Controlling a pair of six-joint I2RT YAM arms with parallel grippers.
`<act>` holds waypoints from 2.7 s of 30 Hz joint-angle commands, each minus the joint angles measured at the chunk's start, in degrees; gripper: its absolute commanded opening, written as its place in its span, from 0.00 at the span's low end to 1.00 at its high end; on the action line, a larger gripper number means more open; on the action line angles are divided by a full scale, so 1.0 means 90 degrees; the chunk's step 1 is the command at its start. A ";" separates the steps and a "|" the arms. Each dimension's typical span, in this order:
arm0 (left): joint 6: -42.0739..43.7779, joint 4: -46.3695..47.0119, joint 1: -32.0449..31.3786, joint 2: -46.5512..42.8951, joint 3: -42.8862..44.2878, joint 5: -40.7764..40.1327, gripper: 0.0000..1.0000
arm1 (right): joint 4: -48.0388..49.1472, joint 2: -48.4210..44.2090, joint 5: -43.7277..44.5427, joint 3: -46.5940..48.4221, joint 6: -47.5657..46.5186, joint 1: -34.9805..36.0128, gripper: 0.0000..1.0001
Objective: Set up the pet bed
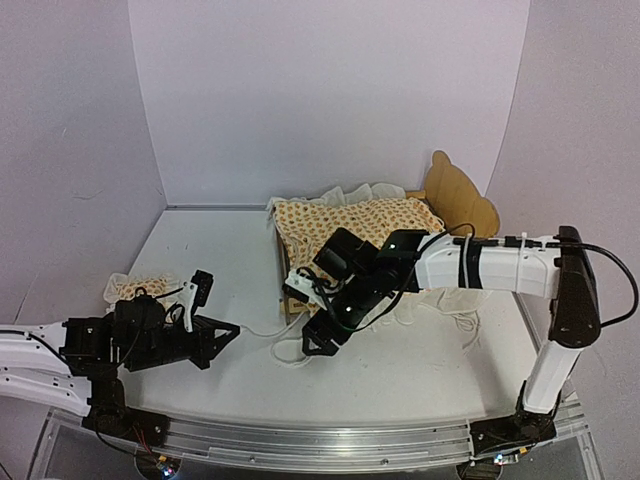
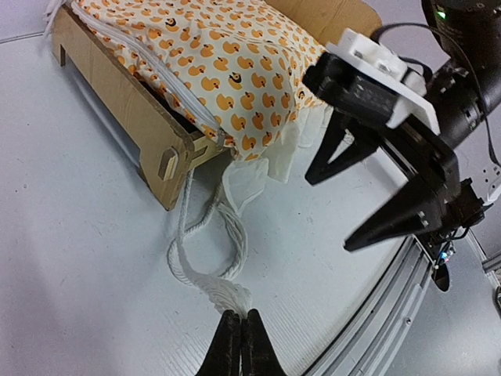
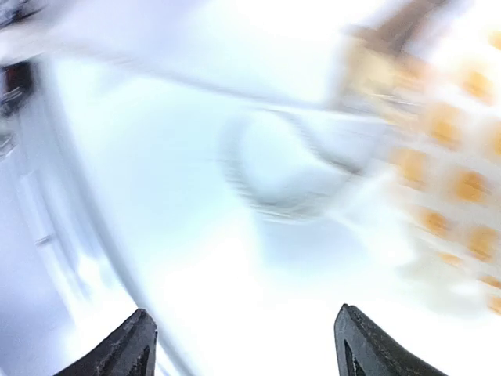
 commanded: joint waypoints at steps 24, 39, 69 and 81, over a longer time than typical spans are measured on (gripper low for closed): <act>-0.1069 -0.0635 -0.0033 0.0533 0.0300 -0.0614 0.00 | 0.3245 0.1095 0.0653 -0.1846 -0.1465 0.0679 0.08; -0.1112 -0.0650 -0.0032 0.0549 0.0276 -0.0415 0.00 | 0.2989 0.1493 0.0686 -0.0584 -0.1541 0.0657 0.56; 0.0559 0.1357 -0.0056 0.1239 0.0133 0.2423 0.00 | 0.4421 -0.0304 0.2044 -0.0859 0.2077 0.0694 0.00; 0.0908 0.1735 -0.0058 0.0775 0.0091 0.2984 0.00 | 0.3987 0.1037 0.1173 0.0151 0.2765 0.0691 0.03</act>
